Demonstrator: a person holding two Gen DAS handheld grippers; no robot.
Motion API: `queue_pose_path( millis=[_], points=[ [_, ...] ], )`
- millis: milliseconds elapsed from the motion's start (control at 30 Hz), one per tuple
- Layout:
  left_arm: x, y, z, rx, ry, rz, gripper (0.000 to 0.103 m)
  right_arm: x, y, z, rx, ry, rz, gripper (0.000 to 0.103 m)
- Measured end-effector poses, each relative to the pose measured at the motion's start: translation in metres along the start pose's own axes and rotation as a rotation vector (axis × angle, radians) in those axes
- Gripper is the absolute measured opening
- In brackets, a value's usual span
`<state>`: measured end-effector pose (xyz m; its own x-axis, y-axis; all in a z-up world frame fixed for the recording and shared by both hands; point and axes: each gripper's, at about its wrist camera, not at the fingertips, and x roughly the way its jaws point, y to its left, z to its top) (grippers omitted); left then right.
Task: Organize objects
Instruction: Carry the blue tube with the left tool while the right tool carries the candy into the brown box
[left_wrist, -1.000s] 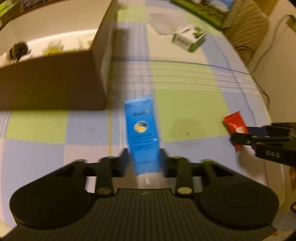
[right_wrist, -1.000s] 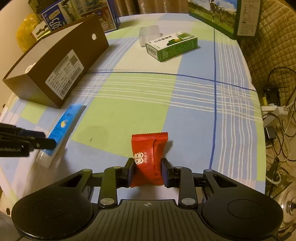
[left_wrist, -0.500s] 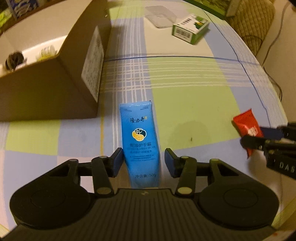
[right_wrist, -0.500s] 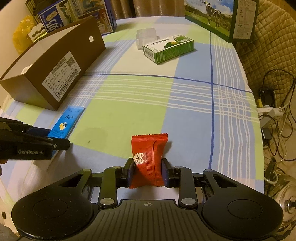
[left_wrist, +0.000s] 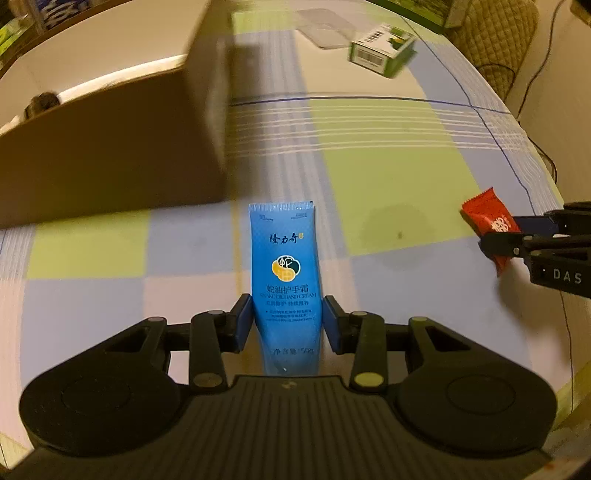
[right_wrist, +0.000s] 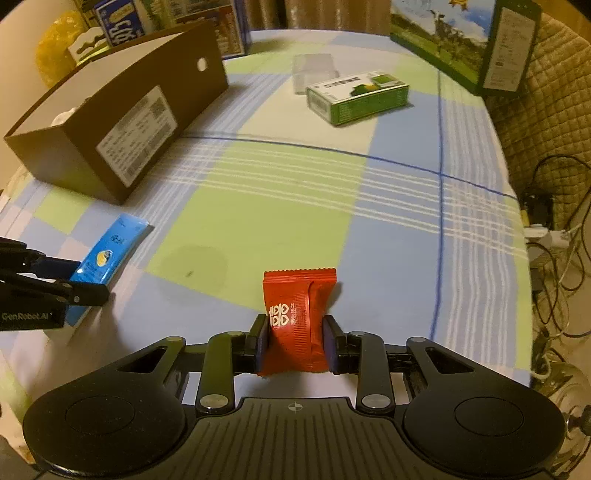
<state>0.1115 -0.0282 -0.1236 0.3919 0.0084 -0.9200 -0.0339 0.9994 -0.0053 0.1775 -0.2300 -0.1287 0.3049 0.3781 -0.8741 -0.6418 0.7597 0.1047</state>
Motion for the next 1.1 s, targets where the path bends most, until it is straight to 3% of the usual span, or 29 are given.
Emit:
queue_pose_path(
  millis=[167,433,833,1100],
  points=[
    [-0.012,0.025,-0.011,-0.042,-0.01,0.005,0.035,-0.001,0.018,0.003,-0.018,0.023,0.086,0.027],
    [-0.038,0.059,-0.025,-0.108,-0.044,0.025,0.035,-0.012,0.063,0.022,-0.08,-0.01,0.194,0.027],
    [-0.077,0.114,-0.031,-0.194,-0.121,0.05,0.035,-0.025,0.125,0.051,-0.14,-0.071,0.289,0.027],
    [-0.11,0.149,-0.019,-0.208,-0.218,0.047,0.035,-0.031,0.158,0.074,-0.15,-0.13,0.333,0.027]
  ],
)
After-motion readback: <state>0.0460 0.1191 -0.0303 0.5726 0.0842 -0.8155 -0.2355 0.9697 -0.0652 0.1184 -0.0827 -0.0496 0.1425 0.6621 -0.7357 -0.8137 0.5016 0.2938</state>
